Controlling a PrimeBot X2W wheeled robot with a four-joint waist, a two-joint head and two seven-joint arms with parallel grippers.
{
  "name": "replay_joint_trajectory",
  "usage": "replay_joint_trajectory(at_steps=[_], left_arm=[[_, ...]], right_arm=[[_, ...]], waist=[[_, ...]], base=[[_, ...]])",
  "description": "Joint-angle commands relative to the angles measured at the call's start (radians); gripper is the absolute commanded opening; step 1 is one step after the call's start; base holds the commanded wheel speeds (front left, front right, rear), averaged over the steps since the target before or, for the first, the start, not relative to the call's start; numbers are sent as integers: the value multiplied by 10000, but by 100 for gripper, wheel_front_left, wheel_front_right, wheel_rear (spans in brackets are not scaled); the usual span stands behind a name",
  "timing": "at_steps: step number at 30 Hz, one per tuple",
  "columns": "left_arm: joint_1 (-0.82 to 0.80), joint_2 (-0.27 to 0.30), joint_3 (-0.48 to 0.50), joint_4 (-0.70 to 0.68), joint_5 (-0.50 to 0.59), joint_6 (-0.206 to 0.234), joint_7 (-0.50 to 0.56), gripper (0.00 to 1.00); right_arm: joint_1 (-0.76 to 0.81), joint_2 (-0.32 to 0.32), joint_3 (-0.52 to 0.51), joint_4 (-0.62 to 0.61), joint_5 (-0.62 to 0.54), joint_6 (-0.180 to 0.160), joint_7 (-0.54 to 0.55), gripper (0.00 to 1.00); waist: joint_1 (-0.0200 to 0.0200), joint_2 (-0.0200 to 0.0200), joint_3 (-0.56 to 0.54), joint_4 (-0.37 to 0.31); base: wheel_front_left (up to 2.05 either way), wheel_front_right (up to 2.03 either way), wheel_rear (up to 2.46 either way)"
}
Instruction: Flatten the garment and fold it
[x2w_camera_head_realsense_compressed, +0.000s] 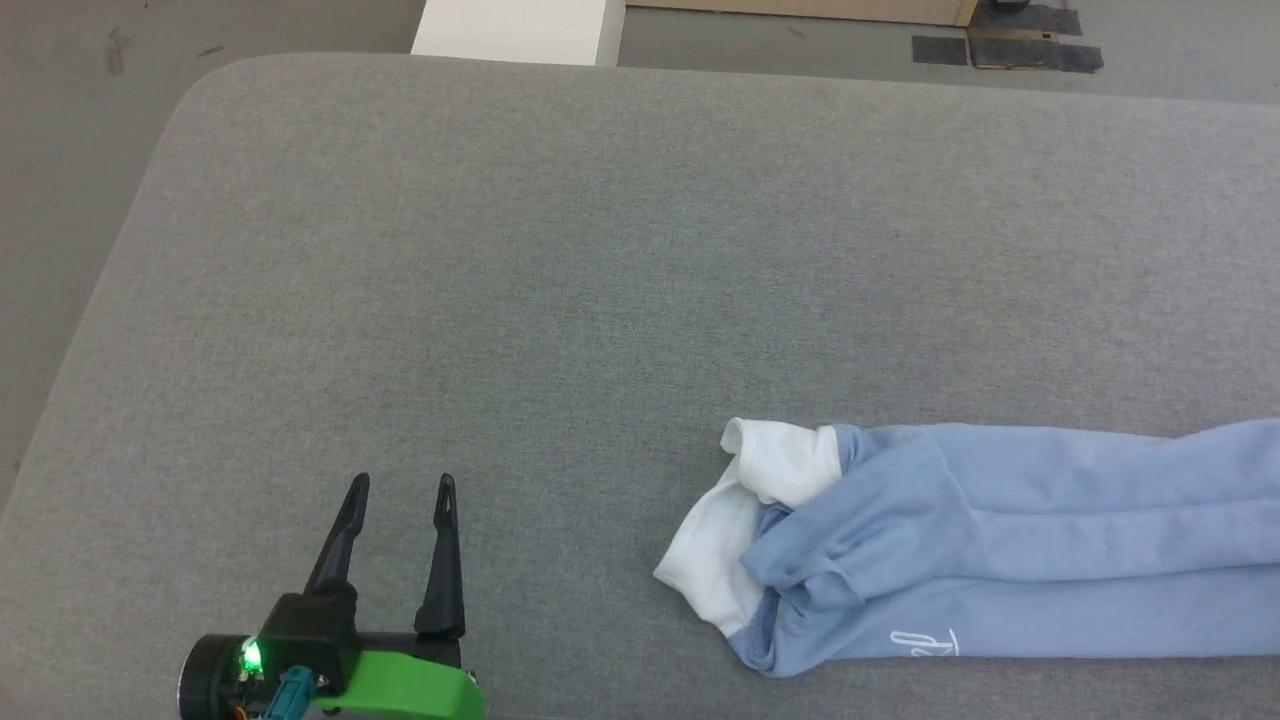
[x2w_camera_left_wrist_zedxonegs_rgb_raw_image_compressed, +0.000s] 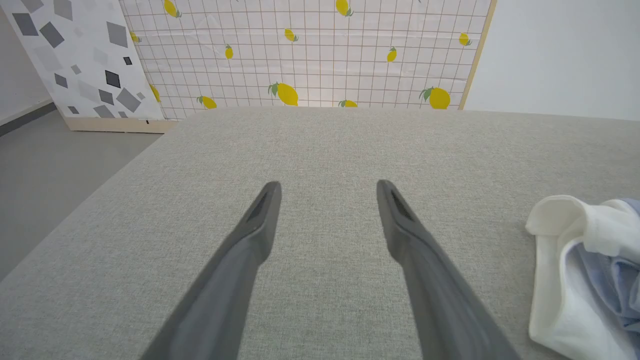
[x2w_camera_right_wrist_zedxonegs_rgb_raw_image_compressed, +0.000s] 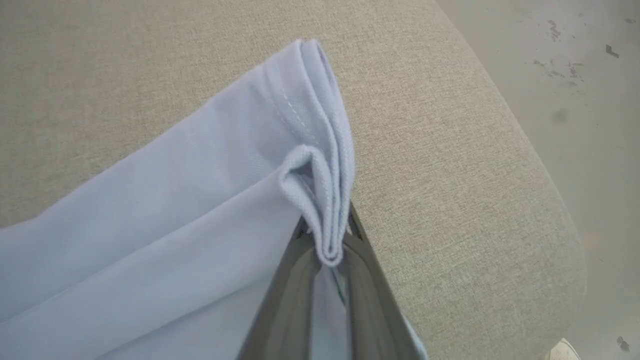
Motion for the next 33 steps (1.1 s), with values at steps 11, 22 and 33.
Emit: replay_joint_trajectory(at_steps=[11,22,33], left_arm=[[-1,57,113,10,-103,184,-15,100],[-36,-61,34,3,-221,206,-29,100],[-217,-260,-84,173,-314,201,-43,100]], right_arm=[[1023,1336,2967,-4053,2444,-17,1826,0],[1169,1403,6115,-6477,3248,-17,3506,0],[127,1359,8527,-5242,2857,-17,3951,0]], waist=[[0,0,-350,-178],[0,0,-195,417],[0,0,-80,973]], base=[[0,0,0],[0,0,0],[0,0,0]])
